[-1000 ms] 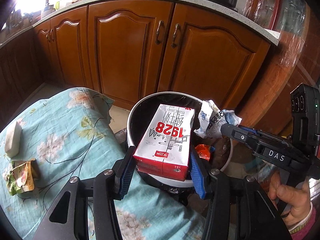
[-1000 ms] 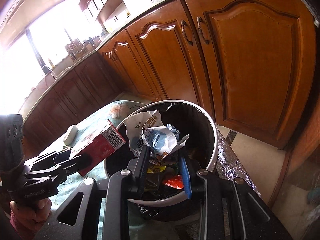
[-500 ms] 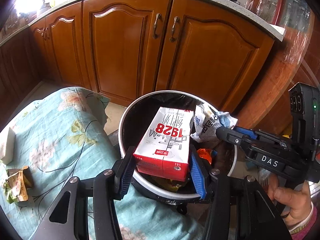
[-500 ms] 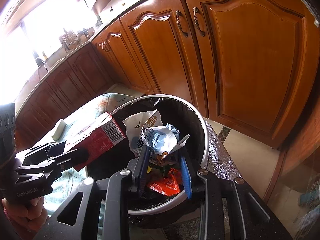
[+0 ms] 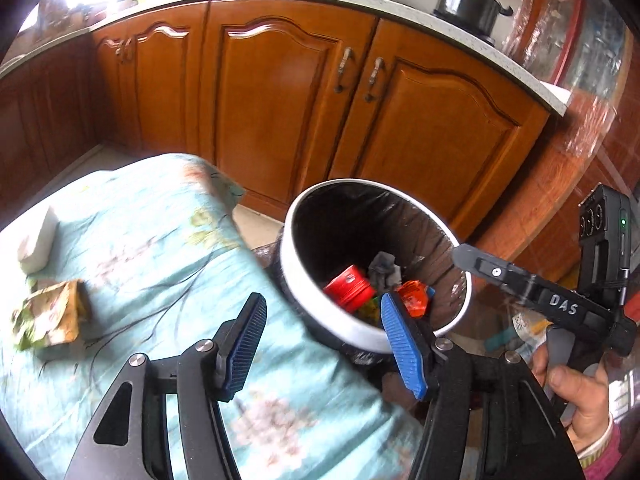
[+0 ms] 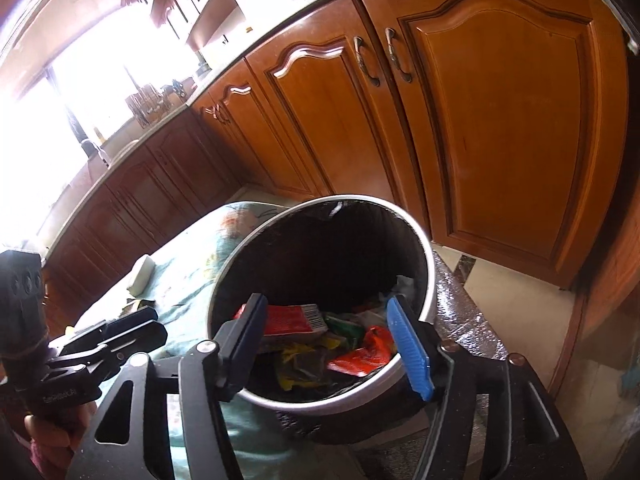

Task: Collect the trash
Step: 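Move both open tools from the bin back over the table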

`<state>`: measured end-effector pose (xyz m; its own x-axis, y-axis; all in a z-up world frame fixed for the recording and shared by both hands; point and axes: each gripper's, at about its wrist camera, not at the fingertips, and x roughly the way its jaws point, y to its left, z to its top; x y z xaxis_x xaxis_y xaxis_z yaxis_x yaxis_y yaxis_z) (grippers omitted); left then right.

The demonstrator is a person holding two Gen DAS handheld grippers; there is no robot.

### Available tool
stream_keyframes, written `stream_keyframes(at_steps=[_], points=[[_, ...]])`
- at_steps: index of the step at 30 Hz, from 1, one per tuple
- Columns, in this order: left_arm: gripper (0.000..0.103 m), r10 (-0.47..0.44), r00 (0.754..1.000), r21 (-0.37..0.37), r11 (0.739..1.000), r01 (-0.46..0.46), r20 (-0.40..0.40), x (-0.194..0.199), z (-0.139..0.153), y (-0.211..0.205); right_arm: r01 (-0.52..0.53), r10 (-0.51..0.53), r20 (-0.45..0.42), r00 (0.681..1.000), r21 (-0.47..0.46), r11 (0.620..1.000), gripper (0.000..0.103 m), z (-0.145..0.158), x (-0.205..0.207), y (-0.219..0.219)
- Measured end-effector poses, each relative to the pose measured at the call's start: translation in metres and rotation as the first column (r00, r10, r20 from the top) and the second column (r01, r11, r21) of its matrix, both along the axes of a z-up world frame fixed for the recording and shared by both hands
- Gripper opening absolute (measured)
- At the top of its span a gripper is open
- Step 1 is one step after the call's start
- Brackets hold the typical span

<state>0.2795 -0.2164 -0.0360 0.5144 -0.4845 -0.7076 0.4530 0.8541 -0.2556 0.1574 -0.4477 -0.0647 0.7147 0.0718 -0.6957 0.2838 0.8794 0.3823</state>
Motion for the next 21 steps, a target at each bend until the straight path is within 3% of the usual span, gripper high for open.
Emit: stream_keyframes(at_steps=[12, 21], points=[[0.060, 0.204, 0.978, -0.051, 0.977, -0.206, -0.043, -0.034, -0.005, 0.112, -0.183, 0.183, 0.039, 0.982, 0.016, 0.983, 0.072, 0.013, 0.019, 0.079], [0.060, 0.307, 0.951, -0.067, 0.948, -0.310, -0.045, -0.047, 0.003, 0.175, -0.338, 0.338, 0.024, 0.941, 0.001, 0.941, 0.072, 0.005, 0.049, 0.147]])
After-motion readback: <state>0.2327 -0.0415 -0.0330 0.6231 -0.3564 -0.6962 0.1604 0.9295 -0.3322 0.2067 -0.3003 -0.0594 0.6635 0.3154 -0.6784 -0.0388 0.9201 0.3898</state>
